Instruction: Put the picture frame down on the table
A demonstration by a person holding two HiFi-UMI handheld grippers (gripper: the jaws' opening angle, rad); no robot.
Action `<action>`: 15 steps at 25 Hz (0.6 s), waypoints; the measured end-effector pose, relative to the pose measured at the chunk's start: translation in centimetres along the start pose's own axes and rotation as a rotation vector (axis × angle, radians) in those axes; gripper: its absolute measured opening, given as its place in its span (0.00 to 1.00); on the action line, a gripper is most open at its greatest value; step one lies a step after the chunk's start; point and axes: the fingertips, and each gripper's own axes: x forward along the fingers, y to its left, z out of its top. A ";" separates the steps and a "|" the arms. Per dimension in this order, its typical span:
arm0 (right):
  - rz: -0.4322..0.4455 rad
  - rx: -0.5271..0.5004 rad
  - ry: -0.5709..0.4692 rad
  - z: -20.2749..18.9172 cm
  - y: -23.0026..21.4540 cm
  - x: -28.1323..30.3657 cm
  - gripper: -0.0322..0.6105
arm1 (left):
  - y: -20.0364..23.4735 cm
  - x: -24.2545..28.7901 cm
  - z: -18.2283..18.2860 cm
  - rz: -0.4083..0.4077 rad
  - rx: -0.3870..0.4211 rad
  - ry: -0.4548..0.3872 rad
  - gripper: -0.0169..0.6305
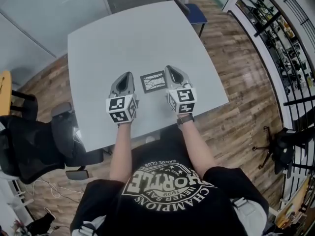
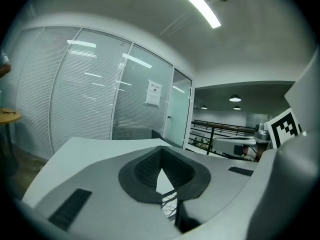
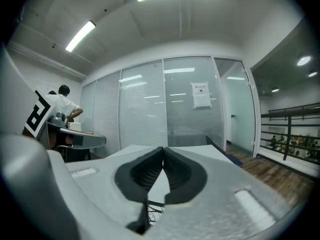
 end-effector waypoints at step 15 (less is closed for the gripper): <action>-0.157 0.027 -0.059 1.1 -3.8 -6.7 0.05 | -2.2 -4.5 0.3 -0.073 0.002 -0.033 0.04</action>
